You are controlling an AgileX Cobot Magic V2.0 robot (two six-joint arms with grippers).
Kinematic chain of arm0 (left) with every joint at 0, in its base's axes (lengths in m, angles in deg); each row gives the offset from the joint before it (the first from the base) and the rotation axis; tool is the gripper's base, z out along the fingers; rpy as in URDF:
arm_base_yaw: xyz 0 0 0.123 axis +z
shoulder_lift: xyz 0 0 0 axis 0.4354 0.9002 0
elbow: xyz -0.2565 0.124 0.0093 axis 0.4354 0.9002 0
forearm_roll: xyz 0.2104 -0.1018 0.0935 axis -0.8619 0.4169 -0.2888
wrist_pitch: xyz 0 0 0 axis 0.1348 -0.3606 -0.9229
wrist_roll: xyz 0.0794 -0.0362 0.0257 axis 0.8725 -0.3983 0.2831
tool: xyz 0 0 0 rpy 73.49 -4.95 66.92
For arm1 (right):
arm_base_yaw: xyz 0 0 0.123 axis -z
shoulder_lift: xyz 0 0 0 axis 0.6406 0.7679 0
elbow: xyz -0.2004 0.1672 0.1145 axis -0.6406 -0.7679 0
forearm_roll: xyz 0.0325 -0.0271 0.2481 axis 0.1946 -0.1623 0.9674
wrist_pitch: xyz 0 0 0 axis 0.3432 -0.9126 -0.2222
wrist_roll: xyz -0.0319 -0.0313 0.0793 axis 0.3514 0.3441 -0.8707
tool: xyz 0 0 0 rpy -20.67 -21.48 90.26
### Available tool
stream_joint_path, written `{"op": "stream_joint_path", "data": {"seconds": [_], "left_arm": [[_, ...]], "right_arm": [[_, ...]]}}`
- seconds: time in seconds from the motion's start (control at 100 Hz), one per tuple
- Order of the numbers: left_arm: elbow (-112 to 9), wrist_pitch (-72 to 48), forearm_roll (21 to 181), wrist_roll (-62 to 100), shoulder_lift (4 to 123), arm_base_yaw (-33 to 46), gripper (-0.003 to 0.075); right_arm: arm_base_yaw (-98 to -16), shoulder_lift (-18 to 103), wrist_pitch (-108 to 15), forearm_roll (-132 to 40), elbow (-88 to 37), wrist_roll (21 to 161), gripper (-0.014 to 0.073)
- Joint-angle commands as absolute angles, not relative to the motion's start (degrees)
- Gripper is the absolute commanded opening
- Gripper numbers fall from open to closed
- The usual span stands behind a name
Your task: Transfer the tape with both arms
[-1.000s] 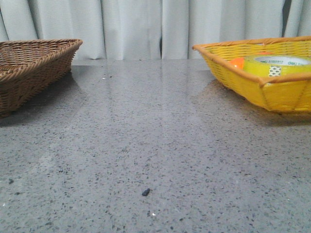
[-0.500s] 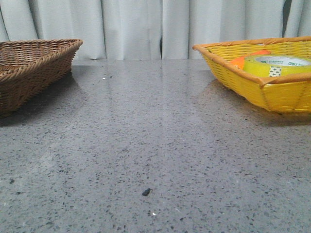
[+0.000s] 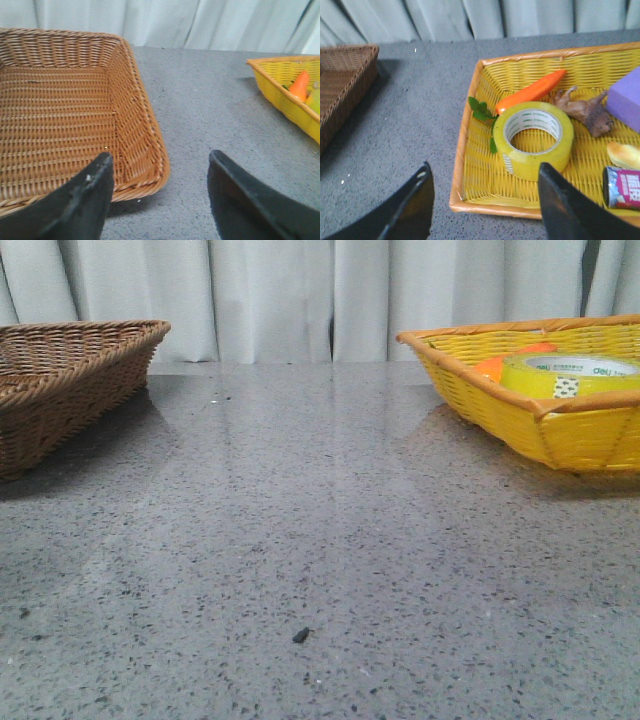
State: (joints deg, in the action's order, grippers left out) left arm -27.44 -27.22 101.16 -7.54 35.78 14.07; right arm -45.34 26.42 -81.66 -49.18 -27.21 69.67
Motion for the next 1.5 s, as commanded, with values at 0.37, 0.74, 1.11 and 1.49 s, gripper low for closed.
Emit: {"op": "stream_joint_path", "data": {"seconds": [0.37, 0.74, 1.11, 1.49], "left_arm": [[-29.5, -24.3, 101.8, -4.5, 36.3, 11.4, 0.0387], [-29.4, -25.9, 101.8, -4.5, 36.3, 11.4, 0.0387], [-29.4, -25.9, 101.8, -4.5, 36.3, 11.4, 0.0387], [-29.4, -27.8, 101.8, -4.1, 36.3, 11.4, 0.0387]], "right_arm": [[-48.3, 60.5, -97.9, -52.1, -2.6, 70.8, 0.0392], [-48.3, 73.9, -94.2, -50.8, -2.1, 70.8, 0.0392], [-48.3, 78.7, -89.6, -52.5, -2.1, 70.8, 0.0216], [-49.7, 71.7, -89.5, -52.8, 9.8, 70.8, -0.0056]]}}
